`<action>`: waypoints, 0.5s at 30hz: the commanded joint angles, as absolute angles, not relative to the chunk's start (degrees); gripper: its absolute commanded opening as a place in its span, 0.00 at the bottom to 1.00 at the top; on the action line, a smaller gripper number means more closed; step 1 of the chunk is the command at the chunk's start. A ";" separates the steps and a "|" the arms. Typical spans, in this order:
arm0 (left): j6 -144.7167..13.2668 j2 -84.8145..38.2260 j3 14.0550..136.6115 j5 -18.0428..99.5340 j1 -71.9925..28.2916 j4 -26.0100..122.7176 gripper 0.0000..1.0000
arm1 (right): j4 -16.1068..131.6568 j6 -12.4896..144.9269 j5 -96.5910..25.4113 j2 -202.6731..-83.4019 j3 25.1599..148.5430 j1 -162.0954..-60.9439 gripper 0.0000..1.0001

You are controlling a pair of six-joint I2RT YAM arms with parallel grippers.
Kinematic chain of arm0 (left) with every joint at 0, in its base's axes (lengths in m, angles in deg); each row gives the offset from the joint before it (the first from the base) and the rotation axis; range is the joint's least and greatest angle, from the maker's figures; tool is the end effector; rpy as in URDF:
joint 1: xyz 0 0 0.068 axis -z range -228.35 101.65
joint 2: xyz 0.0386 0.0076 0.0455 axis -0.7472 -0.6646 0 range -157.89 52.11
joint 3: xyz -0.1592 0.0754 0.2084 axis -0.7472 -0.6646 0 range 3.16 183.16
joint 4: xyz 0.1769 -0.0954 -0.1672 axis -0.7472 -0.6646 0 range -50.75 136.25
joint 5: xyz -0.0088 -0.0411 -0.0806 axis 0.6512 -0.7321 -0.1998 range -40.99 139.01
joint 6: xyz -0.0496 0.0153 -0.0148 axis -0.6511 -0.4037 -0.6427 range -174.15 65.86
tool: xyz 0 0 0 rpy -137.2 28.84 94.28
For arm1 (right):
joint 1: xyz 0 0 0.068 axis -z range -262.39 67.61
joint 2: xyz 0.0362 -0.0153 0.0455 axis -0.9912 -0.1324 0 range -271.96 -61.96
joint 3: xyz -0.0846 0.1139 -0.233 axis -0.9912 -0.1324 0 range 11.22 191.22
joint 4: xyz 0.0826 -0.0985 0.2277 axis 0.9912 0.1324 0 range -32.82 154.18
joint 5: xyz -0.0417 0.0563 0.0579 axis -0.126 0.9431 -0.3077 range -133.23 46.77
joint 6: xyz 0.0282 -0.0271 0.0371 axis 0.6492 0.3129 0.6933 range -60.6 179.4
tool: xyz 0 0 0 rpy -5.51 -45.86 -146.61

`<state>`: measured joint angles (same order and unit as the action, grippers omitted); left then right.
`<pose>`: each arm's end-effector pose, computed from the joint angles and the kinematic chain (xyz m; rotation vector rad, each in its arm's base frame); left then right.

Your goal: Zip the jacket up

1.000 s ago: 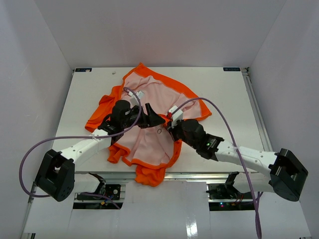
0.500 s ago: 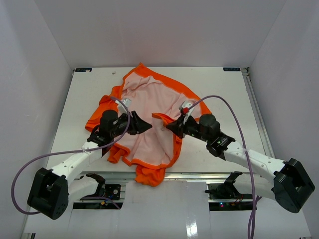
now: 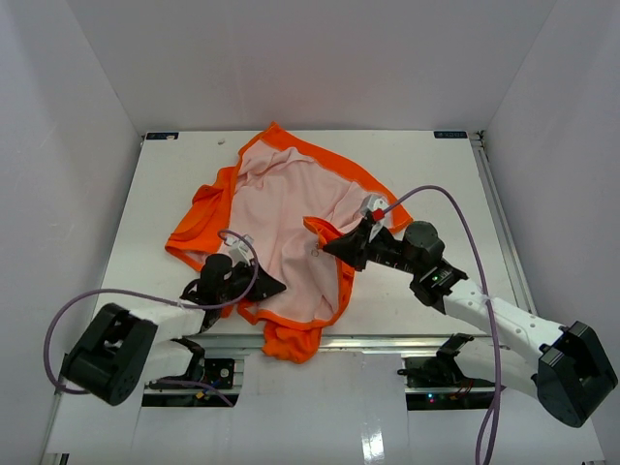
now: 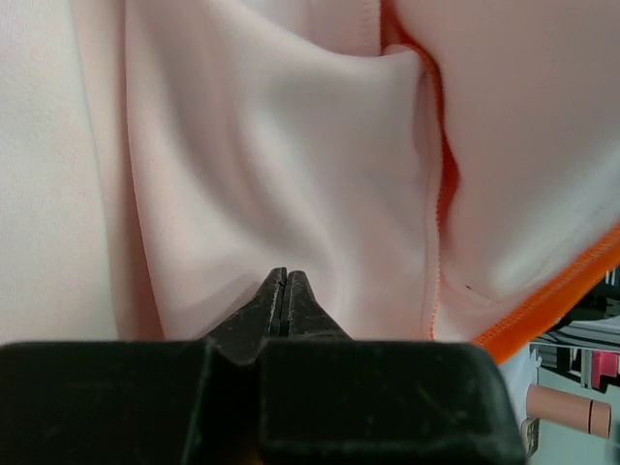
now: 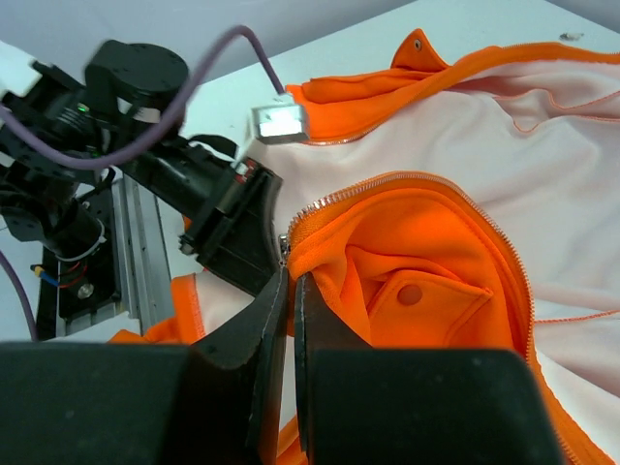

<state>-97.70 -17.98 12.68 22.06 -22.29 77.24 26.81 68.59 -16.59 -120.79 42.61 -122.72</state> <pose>0.1677 -0.1001 0.1256 -0.0319 2.2673 -1.1881 0.1681 0.1636 0.2852 -0.7984 1.4078 1.0299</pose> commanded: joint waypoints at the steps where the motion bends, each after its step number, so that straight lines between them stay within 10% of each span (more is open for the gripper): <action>1: -99.45 -31.74 14.98 22.83 -19.86 96.19 0.00 | 22.10 68.63 -15.45 -117.14 41.53 -121.70 0.08; 15: -106.18 -63.76 43.78 18.75 -18.29 109.03 0.00 | 23.54 65.82 -12.98 -118.90 47.84 -113.20 0.08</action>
